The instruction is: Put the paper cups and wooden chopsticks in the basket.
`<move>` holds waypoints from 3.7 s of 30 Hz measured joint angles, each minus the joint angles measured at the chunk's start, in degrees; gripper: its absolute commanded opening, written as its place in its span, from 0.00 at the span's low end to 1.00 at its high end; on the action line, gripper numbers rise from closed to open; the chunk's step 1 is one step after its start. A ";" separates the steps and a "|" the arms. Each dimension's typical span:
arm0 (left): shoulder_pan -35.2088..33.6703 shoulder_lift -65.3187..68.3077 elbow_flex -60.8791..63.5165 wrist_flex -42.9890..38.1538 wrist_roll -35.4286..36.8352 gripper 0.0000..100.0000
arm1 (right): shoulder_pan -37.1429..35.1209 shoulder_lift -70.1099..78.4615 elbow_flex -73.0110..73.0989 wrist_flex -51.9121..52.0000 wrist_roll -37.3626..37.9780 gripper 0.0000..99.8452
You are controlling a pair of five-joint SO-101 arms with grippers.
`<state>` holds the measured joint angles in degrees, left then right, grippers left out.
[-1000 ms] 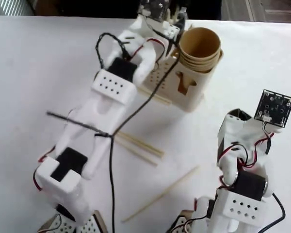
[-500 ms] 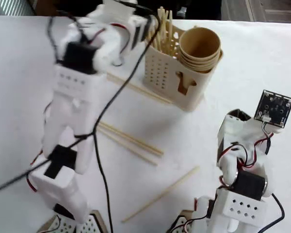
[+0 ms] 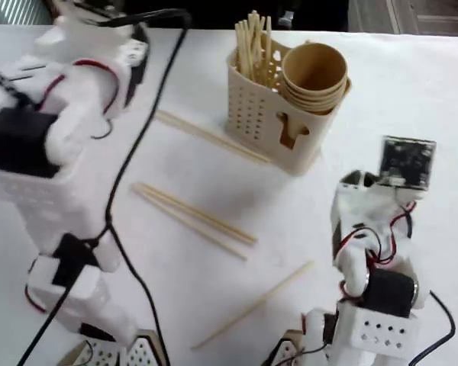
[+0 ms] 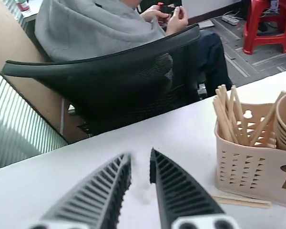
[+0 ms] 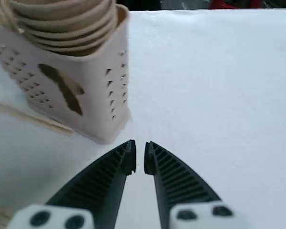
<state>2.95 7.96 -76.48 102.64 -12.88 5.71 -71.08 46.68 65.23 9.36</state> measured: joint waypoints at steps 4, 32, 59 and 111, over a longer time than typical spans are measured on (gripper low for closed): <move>-2.90 -8.62 8.26 0.00 -2.11 0.08 | -10.73 0.44 -7.74 6.68 3.43 0.05; -20.92 -68.13 101.27 -21.19 -2.29 0.08 | -53.98 66.81 -26.20 3.60 5.54 0.25; -20.92 -72.62 116.75 -27.08 3.43 0.08 | -52.31 100.66 -47.12 3.08 14.59 0.02; -20.92 -72.62 120.00 -29.80 3.43 0.08 | -28.13 58.81 -47.03 -26.46 1.76 0.02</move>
<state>-17.98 -64.66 43.52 72.84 -9.45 -22.42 -12.26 -0.35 38.77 11.12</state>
